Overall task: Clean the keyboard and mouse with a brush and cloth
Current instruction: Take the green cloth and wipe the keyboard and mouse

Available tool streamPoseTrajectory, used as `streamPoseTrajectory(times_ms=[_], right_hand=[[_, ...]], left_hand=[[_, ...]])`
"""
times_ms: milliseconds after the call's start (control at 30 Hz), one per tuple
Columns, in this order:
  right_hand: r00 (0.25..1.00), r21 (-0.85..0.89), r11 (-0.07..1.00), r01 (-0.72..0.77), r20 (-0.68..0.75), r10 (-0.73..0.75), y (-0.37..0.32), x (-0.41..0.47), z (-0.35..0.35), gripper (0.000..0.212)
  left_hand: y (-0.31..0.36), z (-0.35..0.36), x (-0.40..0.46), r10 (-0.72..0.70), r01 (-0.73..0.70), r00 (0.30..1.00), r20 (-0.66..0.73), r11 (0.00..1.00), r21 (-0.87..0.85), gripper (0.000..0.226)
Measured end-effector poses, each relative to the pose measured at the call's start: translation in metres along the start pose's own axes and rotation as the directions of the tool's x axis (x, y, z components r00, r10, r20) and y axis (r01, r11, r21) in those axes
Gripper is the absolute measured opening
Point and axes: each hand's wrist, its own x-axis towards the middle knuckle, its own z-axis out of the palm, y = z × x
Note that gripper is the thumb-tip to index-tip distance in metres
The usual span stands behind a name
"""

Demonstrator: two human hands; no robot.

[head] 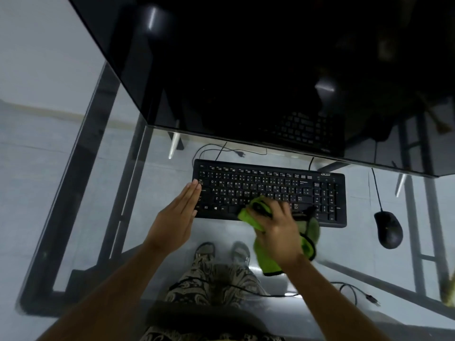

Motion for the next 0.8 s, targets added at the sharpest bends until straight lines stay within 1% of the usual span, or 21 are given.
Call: streamPoseTrajectory(times_ms=[100,167,200,267,333,400,433,500,533,567,633,667,733,767,800], right_hand=[[0.997,0.06,0.997,0.057,0.052,-0.06,-0.051,0.022,0.018,0.053],[0.995,0.04,0.995,0.09,0.039,-0.092,-0.046,0.032,0.014,0.053],[0.998,0.029,0.998,0.062,0.029,-0.062,-0.03,0.032,0.007,0.055],[0.996,-0.015,0.996,-0.088,-0.019,0.087,0.017,0.024,-0.009,0.058],[0.952,-0.037,0.954,-0.297,-0.085,0.293,0.069,0.016,-0.026,0.054],[0.874,-0.015,0.878,-0.478,-0.106,0.474,0.112,0.014,-0.038,0.047],[0.824,0.009,0.83,-0.557,-0.123,0.554,0.127,0.017,-0.042,0.043],[0.728,0.063,0.742,-0.668,-0.157,0.668,0.141,0.022,-0.047,0.038],[0.703,0.083,0.72,-0.689,-0.166,0.691,0.141,0.023,-0.048,0.038],[0.695,0.097,0.712,-0.696,-0.159,0.701,0.139,0.023,-0.049,0.038],[0.707,0.148,0.713,-0.686,-0.095,0.701,0.132,0.015,-0.05,0.038],[0.708,0.203,0.703,-0.682,-0.058,0.704,0.13,0.011,-0.052,0.037],[0.68,0.349,0.64,-0.684,-0.013,0.733,0.132,0.005,-0.068,0.035],[0.658,0.421,0.595,-0.685,0.007,0.753,0.132,0.001,-0.08,0.036],[0.642,0.495,0.547,-0.675,0.029,0.766,0.13,-0.002,-0.092,0.039]], left_hand=[[-0.001,-0.001,0.0,-0.003,0.003,1.0,0.003,1.0,0.014,0.053],[-0.001,-0.001,-0.001,-0.002,0.002,1.0,0.002,1.0,0.023,0.053],[-0.001,-0.001,-0.001,0.0,0.0,1.0,-0.001,1.0,0.027,0.054],[-0.002,0.0,-0.001,-0.004,0.004,1.0,-0.002,1.0,0.026,0.056],[-0.001,0.001,-0.002,-0.021,0.021,1.0,-0.002,0.999,0.025,0.055],[-0.001,0.002,-0.002,-0.031,0.031,1.0,-0.002,0.999,0.03,0.055],[-0.001,0.002,-0.001,-0.031,0.031,1.0,-0.002,0.999,0.034,0.056],[0.0,0.0,0.001,-0.031,0.031,1.0,-0.001,0.999,0.028,0.056],[0.001,0.0,0.001,-0.03,0.03,1.0,0.005,0.999,0.022,0.056],[0.002,0.0,0.0,-0.025,0.025,1.0,0.013,1.0,0.016,0.055],[0.004,0.0,-0.002,-0.024,0.024,1.0,-0.001,1.0,-0.018,0.056],[0.008,-0.001,-0.002,-0.05,0.049,0.999,-0.022,0.998,-0.03,0.057],[0.027,-0.005,0.005,-0.144,0.142,0.984,-0.107,0.99,-0.028,0.058],[0.043,-0.008,0.013,-0.163,0.16,0.973,-0.162,0.987,-0.035,0.058],[0.063,-0.013,0.022,-0.152,0.14,0.969,-0.196,0.987,-0.075,0.059]])
